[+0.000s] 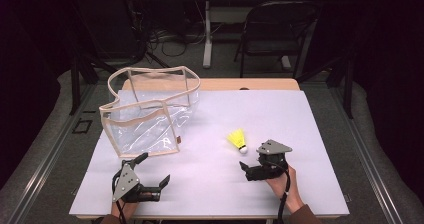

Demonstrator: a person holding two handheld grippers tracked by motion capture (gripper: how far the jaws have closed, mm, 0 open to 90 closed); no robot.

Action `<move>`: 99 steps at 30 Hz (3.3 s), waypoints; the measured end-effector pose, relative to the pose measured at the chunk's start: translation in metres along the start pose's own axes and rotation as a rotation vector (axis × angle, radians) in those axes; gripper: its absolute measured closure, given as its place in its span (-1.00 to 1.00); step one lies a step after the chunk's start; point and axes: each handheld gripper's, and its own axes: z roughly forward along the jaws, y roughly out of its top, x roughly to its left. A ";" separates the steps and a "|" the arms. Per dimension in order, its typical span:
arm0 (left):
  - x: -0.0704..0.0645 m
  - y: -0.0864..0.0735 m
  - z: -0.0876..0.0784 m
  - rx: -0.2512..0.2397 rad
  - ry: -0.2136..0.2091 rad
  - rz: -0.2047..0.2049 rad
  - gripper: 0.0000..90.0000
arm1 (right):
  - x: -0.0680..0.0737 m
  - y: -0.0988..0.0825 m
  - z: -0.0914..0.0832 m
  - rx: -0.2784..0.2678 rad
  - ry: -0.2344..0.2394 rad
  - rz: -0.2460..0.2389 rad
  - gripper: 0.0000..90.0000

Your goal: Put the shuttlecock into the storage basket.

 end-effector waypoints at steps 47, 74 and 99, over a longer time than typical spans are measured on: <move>0.000 0.001 0.000 -0.016 -0.013 -0.012 -1.00 | -0.002 0.047 0.057 0.261 -0.005 0.112 -0.92; 0.000 0.002 0.000 -0.015 -0.025 -0.010 -1.00 | -0.004 0.042 0.073 0.358 -0.081 0.178 0.10; -0.001 0.002 0.000 -0.009 -0.039 -0.004 -0.99 | -0.010 0.041 0.066 0.331 -0.071 0.199 0.43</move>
